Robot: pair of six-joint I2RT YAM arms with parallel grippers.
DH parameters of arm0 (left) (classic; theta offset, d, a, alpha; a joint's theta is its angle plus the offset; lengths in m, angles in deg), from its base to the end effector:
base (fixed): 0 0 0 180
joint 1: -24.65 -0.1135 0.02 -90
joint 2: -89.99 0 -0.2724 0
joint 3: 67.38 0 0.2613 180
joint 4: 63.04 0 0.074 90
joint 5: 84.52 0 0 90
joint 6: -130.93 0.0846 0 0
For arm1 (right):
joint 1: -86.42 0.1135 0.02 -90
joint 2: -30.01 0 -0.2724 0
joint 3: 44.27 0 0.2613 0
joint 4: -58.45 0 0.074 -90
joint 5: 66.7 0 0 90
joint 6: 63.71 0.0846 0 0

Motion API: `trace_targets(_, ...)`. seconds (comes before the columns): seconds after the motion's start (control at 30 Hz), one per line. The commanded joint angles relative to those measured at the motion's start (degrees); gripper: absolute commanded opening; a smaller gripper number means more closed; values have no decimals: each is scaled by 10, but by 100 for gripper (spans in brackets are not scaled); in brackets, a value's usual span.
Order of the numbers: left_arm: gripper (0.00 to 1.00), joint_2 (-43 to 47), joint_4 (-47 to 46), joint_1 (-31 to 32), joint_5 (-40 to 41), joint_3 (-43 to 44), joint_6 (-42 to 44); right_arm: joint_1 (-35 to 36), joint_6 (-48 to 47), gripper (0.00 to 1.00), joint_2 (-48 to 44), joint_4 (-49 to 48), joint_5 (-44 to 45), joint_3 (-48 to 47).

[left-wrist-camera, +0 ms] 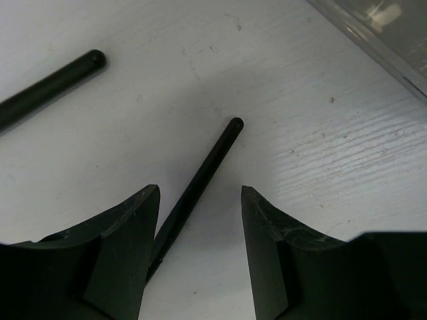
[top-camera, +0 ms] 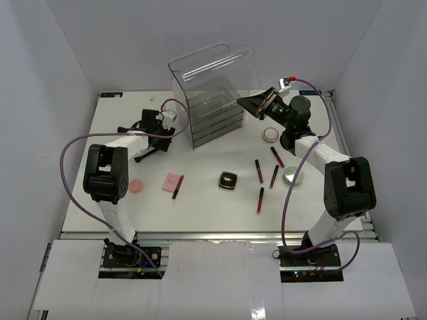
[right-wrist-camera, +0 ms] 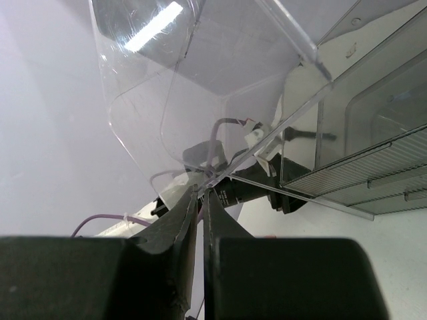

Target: Organize the makeup

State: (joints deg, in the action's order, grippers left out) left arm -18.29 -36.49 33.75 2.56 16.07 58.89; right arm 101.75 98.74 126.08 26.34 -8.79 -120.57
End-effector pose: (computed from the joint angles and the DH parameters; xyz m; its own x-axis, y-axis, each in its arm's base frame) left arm 0.4353 -0.0741 0.1386 -0.6755 0.4201 -0.6060 0.4180 0.8952 0.1546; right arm 0.4096 0.1589 0.3271 -0.6286 0.6653 -0.4028 -0.4150 0.1511 0.8972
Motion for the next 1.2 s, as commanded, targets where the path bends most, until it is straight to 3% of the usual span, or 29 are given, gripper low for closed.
trace_targets(0.0,63,-22,40,-2,-21,32,7,0,-23,8,-1,-52,-1,-30)
trace_targets(0.17,61,-41,49,-7,-27,42,3,0,-25,8,1,-54,-3,-28)
trace_targets(0.4,52,-51,72,-15,-41,37,-25,0,-26,8,-1,-56,-6,-21)
trace_targets(0.73,45,-12,85,-16,-24,0,-87,0,-26,8,-17,-61,-8,-4)
trace_targets(0.93,33,13,86,-15,-1,-28,-116,0,-27,8,-32,-63,-5,7)
trace_targets(1.0,22,17,83,-15,6,-38,-127,0,-25,8,-37,-64,-5,14)
trace_targets(1.17,17,23,79,-15,15,-46,-143,0,-27,8,-47,-65,-6,30)
